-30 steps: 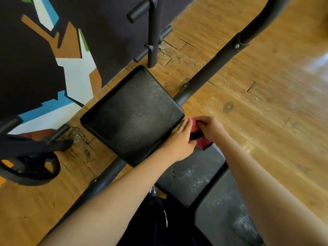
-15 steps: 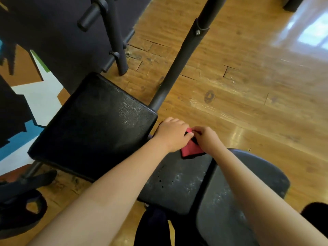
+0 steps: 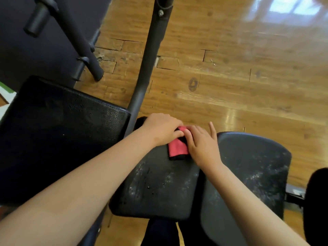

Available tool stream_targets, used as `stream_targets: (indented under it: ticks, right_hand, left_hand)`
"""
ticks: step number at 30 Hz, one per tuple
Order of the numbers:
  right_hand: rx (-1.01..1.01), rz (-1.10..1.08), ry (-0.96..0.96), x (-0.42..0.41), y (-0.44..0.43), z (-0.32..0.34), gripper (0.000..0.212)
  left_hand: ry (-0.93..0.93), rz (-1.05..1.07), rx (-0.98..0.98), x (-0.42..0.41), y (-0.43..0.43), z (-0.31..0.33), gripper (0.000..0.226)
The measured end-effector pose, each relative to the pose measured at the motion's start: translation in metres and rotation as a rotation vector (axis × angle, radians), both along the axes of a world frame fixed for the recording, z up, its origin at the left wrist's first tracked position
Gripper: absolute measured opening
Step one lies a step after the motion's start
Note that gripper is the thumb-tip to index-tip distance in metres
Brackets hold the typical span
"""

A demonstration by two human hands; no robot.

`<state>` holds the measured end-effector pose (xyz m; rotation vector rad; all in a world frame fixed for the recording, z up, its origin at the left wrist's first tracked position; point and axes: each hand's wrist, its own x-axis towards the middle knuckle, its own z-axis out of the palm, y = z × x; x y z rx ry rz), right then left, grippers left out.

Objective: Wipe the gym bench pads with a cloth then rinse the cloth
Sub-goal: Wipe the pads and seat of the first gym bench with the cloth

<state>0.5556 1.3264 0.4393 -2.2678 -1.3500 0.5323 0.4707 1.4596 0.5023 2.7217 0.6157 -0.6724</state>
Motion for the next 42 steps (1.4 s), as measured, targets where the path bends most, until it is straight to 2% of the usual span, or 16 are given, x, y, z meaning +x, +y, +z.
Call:
stream_targets:
  ticks: [2,5,12,19,23,27,30,33,36,39,42]
  right_hand:
    - [-0.047,-0.060,-0.110,0.005,-0.009,-0.008,0.049]
    - [-0.153,-0.085,-0.144,0.017,-0.029,-0.017,0.055]
    - [-0.109,-0.136,0.082,0.023,-0.042,-0.020,0.036]
    - [-0.085,-0.225,0.144,0.012,-0.045,-0.015,0.030]
    - [-0.093,-0.242,0.189,0.014,-0.044,-0.020,0.029]
    - [0.038,-0.292,0.267,0.012,-0.035,-0.007,0.026]
    - [0.102,-0.204,0.372,0.006,-0.006,0.014,0.028]
    - [0.104,-0.062,0.414,-0.009,0.026,0.031,0.030]
    - [0.153,0.025,0.434,-0.021,0.041,0.042,0.031]
    - [0.213,0.092,0.463,-0.027,0.044,0.052,0.035]
    - [0.313,0.118,0.501,-0.042,0.038,0.068,0.034]
  left_hand:
    - [0.003,-0.029,0.000,0.011,-0.010,-0.006,0.036]
    - [0.027,-0.066,-0.045,0.033,-0.027,-0.019,0.037]
    - [0.029,-0.060,-0.131,0.047,-0.035,-0.030,0.037]
    - [0.008,-0.062,-0.119,0.038,-0.042,-0.023,0.033]
    - [-0.057,0.026,-0.133,0.030,-0.044,-0.018,0.032]
    - [-0.103,0.094,-0.037,0.028,-0.043,-0.009,0.027]
    - [-0.144,0.198,0.068,0.012,-0.028,0.008,0.021]
    - [-0.228,0.388,0.099,-0.021,-0.016,0.023,0.018]
    - [-0.327,0.437,0.224,-0.047,-0.024,0.029,0.018]
    - [-0.492,0.491,0.304,-0.069,-0.034,0.030,0.016]
    - [-0.700,0.628,0.251,-0.092,-0.049,0.037,0.016]
